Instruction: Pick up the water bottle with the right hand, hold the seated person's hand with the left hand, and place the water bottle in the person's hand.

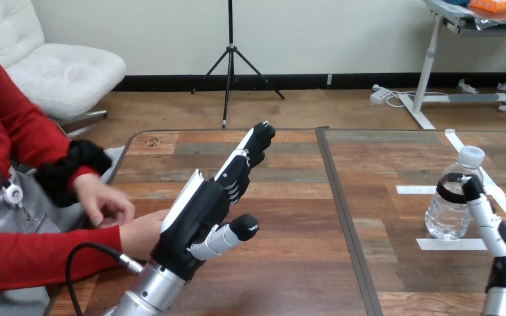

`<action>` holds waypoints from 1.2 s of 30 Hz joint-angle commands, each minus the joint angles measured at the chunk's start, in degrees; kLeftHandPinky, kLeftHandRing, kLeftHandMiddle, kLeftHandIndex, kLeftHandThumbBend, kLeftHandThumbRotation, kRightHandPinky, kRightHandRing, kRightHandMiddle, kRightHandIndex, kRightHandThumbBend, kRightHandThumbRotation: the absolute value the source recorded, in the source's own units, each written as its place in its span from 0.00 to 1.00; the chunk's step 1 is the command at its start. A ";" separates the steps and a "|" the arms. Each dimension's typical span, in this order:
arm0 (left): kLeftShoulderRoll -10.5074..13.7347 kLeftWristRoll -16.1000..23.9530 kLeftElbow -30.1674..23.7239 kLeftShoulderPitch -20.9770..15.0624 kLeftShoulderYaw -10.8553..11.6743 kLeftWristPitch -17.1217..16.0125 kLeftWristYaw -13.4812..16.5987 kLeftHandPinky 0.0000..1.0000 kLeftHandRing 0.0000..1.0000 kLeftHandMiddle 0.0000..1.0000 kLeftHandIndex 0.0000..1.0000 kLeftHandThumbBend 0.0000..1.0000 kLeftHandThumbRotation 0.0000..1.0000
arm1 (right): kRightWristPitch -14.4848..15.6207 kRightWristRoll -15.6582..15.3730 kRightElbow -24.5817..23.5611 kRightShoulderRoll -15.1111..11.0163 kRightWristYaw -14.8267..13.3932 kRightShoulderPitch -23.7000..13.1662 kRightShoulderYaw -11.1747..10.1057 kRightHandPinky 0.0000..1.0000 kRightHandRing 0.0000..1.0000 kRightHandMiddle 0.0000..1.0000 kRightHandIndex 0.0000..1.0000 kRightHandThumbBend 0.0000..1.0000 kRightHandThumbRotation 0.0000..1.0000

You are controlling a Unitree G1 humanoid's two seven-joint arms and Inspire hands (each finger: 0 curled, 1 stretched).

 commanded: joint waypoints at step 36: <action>0.94 -2.14 -1.51 -2.70 1.82 -1.23 -1.74 1.00 1.00 1.00 1.00 1.00 0.86 | 6.39 1.38 14.66 -4.45 3.05 -12.45 2.16 0.96 1.00 1.00 1.00 1.00 0.69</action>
